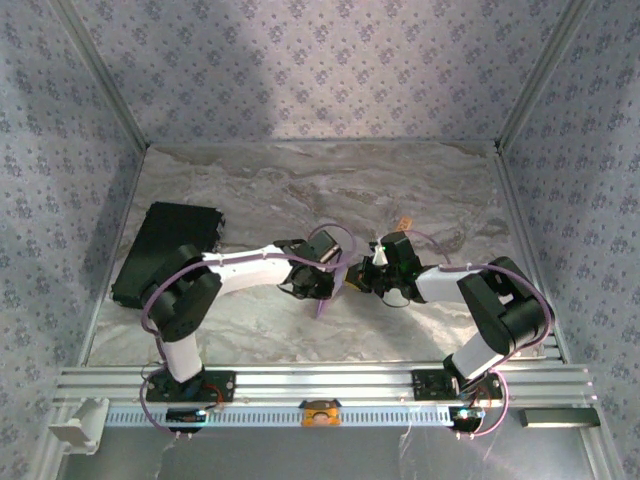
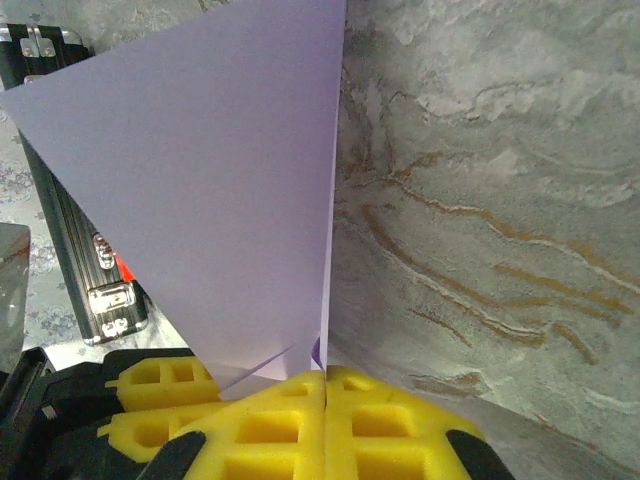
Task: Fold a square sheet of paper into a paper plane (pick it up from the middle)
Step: Move a paper plane to the center of the table.
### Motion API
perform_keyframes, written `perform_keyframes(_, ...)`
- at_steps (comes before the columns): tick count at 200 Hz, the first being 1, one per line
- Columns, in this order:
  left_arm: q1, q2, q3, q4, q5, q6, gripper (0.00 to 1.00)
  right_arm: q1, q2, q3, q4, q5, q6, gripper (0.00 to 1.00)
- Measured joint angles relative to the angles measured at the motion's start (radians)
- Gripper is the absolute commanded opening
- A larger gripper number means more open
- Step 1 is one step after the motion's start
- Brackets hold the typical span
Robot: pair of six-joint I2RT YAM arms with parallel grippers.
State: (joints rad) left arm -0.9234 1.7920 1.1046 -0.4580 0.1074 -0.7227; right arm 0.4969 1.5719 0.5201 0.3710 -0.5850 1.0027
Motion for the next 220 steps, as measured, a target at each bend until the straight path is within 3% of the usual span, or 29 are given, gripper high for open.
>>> perform_keyframes(142, -0.006, 0.031, 0.012, -0.02, -0.019, 0.0, 0.15, -0.002, -0.001, 0.0, -0.008, 0.0, -0.001, 0.1)
perform_keyframes(184, -0.007, 0.031, 0.012, -0.02, -0.019, 0.0, 0.08, -0.005, -0.001, 0.0, -0.028, 0.0, -0.004, 0.12)
perform_keyframes(220, -0.014, 0.031, 0.02, -0.031, -0.035, -0.001, 0.06, -0.014, -0.022, 0.0, -0.066, 0.002, -0.024, 0.22)
